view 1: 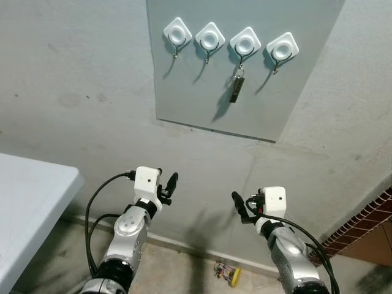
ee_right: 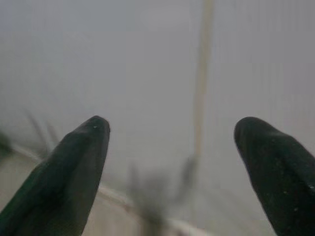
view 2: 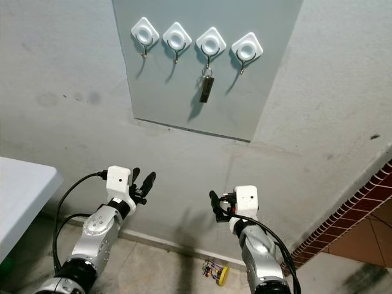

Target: Hang keys on a hook

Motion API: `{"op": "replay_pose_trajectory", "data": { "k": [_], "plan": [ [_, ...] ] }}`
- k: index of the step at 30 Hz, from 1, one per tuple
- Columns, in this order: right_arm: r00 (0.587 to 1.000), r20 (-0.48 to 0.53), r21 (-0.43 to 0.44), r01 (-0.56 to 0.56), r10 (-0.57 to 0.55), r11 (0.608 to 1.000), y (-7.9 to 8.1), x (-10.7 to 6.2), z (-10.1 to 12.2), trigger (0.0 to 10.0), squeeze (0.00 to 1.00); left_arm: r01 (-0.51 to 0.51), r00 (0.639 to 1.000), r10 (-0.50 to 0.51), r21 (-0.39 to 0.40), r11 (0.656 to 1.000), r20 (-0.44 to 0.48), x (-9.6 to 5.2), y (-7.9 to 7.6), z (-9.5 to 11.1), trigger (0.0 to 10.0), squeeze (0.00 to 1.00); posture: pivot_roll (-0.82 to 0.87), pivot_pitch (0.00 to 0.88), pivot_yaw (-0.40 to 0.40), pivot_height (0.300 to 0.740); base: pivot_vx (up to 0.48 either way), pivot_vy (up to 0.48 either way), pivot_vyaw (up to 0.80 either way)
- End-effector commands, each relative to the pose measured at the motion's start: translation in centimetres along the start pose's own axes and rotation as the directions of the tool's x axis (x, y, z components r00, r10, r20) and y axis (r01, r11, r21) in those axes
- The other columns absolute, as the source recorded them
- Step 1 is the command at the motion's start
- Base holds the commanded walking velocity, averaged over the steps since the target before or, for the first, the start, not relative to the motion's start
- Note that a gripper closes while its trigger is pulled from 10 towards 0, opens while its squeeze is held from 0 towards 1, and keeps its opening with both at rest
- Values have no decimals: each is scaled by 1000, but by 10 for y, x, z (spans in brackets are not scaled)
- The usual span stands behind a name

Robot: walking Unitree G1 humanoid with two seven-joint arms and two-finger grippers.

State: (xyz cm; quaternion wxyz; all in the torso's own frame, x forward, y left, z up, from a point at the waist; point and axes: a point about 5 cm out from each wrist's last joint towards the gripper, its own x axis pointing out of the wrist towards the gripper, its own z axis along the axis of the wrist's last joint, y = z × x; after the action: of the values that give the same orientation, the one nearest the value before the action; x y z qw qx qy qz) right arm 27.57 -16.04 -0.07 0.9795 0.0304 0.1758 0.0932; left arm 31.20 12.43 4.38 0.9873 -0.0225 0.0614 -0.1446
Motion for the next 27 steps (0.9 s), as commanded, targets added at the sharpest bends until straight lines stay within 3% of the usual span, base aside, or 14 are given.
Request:
{"op": "replay_pose_trajectory", "data": {
  "k": [1, 3, 4, 5, 8, 11, 17, 20, 22, 27],
  "plan": [
    [999, -46, 9, 18, -17, 1000, -4, -5, -12, 10000, 0, -27, 1000, 27, 3, 1000, -4, 0, 2, -1, 10000, 0, -140, 0, -23, 740, 0, 0, 0],
    [992, -122, -9, 36, -36, 999, -7, -13, -30, 10000, 0, -6, 997, 4, -20, 1000, -77, -2, -5, -16, 10000, 0, -131, 0, -24, 740, 0, 0, 0],
    [970, -232, -22, 72, -75, 997, -10, -26, -54, 10000, 0, 25, 981, -27, -12, 1000, -191, -10, -15, -36, 10000, 0, -139, 0, -20, 740, 0, 0, 0],
    [956, -275, -45, 91, -100, 995, -13, -31, -63, 10000, 0, 34, 971, -35, -6, 999, -237, -14, -17, -45, 10000, 0, -139, 0, -20, 740, 0, 0, 0],
    [927, -347, -62, 131, -144, 989, -19, -43, -79, 10000, 0, 29, 945, -26, 5, 1000, -327, -26, -16, -63, 10000, 0, -148, 0, -13, 740, 0, 0, 0],
    [870, -453, -70, 185, -196, 980, -26, -66, -104, 10000, 0, -19, 894, 18, 2, 1000, -447, -52, -7, -90, 10000, 0, -175, 0, 5, 740, 0, 0, 0],
    [809, -548, -47, 223, -212, 974, -26, -89, -127, 10000, 0, -52, 832, 40, -6, 999, -553, -81, 0, -114, 10000, 0, -180, 0, 8, 740, 0, 0, 0],
    [797, -566, -47, 222, -209, 974, -25, -93, -132, 10000, 0, -61, 817, 47, -5, 998, -575, -87, 2, -119, 10000, 0, -175, 0, 3, 740, 0, 0, 0],
    [754, -623, -50, 228, -209, 972, -23, -108, -145, 10000, 0, -104, 754, 82, 5, 995, -651, -112, 8, -136, 10000, 0, -171, 0, 1, 740, 0, 0, 0],
    [745, -637, -49, 219, -200, 974, -22, -112, -149, 10000, 0, -179, 733, 124, -13, 984, -668, -127, 14, -143, 10000, 0, -161, 0, -7, 740, 0, 0, 0]
  ]
}}
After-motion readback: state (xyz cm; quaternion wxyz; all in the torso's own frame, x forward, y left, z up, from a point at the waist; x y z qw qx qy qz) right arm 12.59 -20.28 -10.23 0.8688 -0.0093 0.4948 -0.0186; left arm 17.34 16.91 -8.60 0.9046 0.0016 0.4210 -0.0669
